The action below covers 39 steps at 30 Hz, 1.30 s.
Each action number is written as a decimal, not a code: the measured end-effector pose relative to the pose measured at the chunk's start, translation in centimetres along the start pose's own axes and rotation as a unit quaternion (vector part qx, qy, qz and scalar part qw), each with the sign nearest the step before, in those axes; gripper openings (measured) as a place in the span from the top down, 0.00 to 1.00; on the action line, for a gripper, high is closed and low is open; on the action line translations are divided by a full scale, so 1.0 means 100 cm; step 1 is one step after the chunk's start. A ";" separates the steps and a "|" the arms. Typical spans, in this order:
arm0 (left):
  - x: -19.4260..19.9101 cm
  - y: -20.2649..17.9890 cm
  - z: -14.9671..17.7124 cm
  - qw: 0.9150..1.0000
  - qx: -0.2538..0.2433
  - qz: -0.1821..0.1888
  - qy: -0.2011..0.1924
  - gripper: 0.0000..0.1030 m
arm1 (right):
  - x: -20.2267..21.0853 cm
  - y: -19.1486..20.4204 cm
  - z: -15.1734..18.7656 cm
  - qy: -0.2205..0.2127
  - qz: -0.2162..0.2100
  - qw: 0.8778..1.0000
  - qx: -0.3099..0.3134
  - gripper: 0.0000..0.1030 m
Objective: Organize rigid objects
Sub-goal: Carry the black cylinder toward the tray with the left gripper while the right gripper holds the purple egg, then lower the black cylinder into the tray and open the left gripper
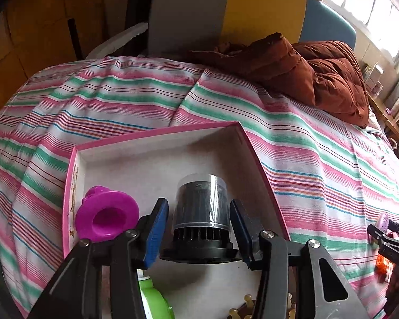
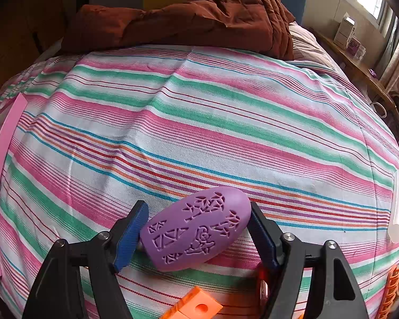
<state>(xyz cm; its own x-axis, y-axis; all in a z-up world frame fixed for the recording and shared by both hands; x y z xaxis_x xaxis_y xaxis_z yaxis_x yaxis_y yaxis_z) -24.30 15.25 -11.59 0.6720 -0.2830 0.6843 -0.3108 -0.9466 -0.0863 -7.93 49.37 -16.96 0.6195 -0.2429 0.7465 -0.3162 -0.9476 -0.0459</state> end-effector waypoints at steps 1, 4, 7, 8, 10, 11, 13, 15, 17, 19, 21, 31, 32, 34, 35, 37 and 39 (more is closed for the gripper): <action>0.003 0.001 0.000 1.000 0.000 -0.003 -0.004 0.53 | -0.001 0.000 0.000 0.000 0.000 1.000 0.000 0.27; 0.017 0.000 -0.002 1.000 -0.006 -0.016 -0.025 0.53 | 0.000 0.001 -0.001 -0.001 0.002 1.000 0.001 0.27; 0.033 -0.002 -0.001 0.999 -0.015 -0.024 -0.042 0.53 | 0.003 0.003 0.001 -0.002 0.002 1.000 0.002 0.27; 0.039 -0.003 0.000 0.998 -0.015 -0.025 -0.048 0.53 | 0.003 0.004 0.001 -0.002 0.002 1.000 0.002 0.27; 0.049 -0.005 0.002 0.998 -0.014 -0.025 -0.057 0.53 | 0.005 0.005 0.002 -0.004 0.003 1.000 0.002 0.27; 0.054 -0.006 0.002 0.998 -0.013 -0.026 -0.061 0.53 | 0.005 0.005 0.002 -0.005 0.003 1.000 0.002 0.27; 0.065 -0.008 0.007 0.997 -0.015 -0.025 -0.069 0.52 | 0.005 0.004 0.001 -0.007 0.003 1.000 0.003 0.27; 0.077 -0.011 0.009 0.996 -0.020 -0.025 -0.083 0.52 | 0.007 0.006 0.002 -0.008 0.004 1.000 0.003 0.27; 0.088 -0.013 0.010 0.995 -0.018 -0.026 -0.097 0.52 | 0.009 0.006 0.003 -0.011 0.003 1.000 0.002 0.27; 0.097 -0.015 0.014 0.995 -0.014 -0.021 -0.100 0.52 | 0.010 0.006 0.003 -0.013 0.003 1.000 0.002 0.27; 0.103 -0.017 0.019 0.995 -0.014 -0.018 -0.101 0.52 | 0.010 0.006 0.003 -0.013 0.003 1.000 0.002 0.27; 0.117 -0.022 0.048 0.996 -0.003 -0.006 -0.084 0.52 | 0.014 0.007 0.005 -0.025 0.010 1.000 0.002 0.27; 0.118 -0.021 0.050 0.997 -0.002 -0.005 -0.081 0.52 | 0.014 0.006 0.006 -0.026 0.010 1.000 0.000 0.27; 0.120 -0.020 0.054 0.997 0.000 -0.003 -0.080 0.52 | 0.015 0.006 0.006 -0.026 0.011 1.000 -0.003 0.27; 0.121 -0.020 0.055 0.997 -0.001 -0.003 -0.080 0.52 | 0.015 0.007 0.006 -0.026 0.013 1.000 -0.004 0.27; 0.123 -0.019 0.057 0.997 -0.002 0.001 -0.079 0.52 | 0.015 0.007 0.006 -0.025 0.018 1.000 -0.008 0.27; 0.126 -0.018 0.060 0.997 -0.001 0.004 -0.078 0.52 | 0.016 0.007 0.006 -0.021 0.025 0.999 -0.016 0.27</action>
<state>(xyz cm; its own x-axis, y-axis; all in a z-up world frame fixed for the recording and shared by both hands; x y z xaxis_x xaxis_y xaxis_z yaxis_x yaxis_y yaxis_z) -11.24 12.46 -7.18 0.7664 -0.3110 0.5620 -0.3170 -0.9441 -0.0901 -6.73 48.18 -16.24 0.6318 -0.2982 0.7155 -0.3700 -0.9271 -0.0597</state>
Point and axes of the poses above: each gripper's, at about its wrist camera, not at the fingertips, and x roughly against the way its jaws point, y to its left, z to its underside, the point moved 7 cm from there along -x, roughly the way its jaws point, and after that the axes turned 15 degrees about -y, right-handed, at the moved point
